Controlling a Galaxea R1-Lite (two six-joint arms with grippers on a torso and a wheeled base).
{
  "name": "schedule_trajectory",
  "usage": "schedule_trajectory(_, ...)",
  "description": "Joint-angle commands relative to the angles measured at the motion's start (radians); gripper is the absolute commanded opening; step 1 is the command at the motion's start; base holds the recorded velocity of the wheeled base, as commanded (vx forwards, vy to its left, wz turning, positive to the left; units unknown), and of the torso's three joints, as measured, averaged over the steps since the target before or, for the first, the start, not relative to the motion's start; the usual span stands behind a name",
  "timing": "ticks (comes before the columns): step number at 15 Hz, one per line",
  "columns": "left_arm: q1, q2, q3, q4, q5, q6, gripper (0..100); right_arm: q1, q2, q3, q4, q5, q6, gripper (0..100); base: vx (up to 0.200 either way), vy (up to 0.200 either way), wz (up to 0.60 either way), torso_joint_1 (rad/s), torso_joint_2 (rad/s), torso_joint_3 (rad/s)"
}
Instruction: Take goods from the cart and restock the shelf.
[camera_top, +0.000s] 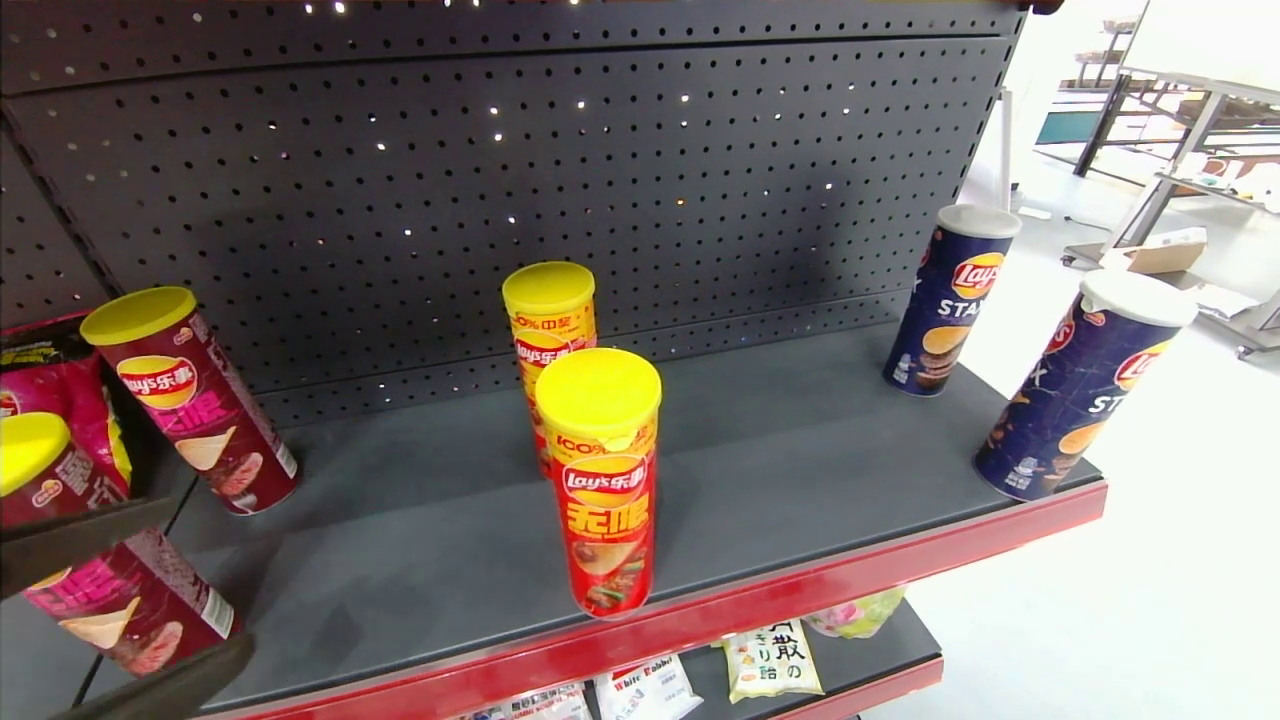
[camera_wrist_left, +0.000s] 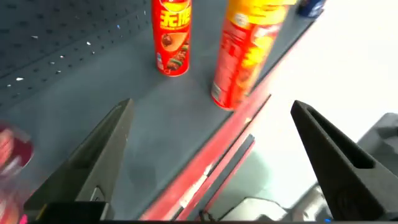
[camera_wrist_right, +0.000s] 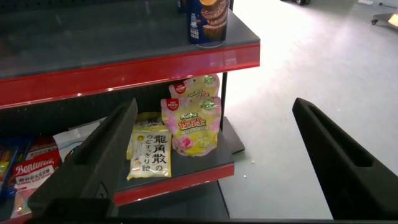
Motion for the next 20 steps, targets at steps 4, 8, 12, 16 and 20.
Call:
schedule_trajectory(4,0.019,-0.446,0.092,0.210,0.047,0.000,100,0.000,0.000,-0.001,0.000,0.000,0.000,100,0.000,0.000,0.00,0.000,0.00,0.000)
schedule_trajectory(8,0.145,-0.396,0.087,0.279,0.211,0.001,100,0.000,0.000,-0.001,0.000,0.000,0.000,100,0.000,0.000,0.00,0.000,0.00,0.000)
schedule_trajectory(12,0.455,-0.331,0.101,0.283,0.284,0.001,100,0.000,0.000,-0.001,0.000,0.000,0.000,100,0.000,0.000,0.00,0.000,0.00,0.000)
schedule_trajectory(16,0.556,-0.554,0.261,0.277,0.199,0.033,100,0.000,0.000,0.001,0.000,0.000,0.000,100,0.000,0.000,0.00,0.000,0.00,0.000)
schedule_trajectory(20,0.509,-0.727,0.339,0.282,0.098,0.115,100,0.000,0.000,-0.001,0.000,0.003,-0.002,100,0.000,0.000,0.00,0.000,0.00,0.000)
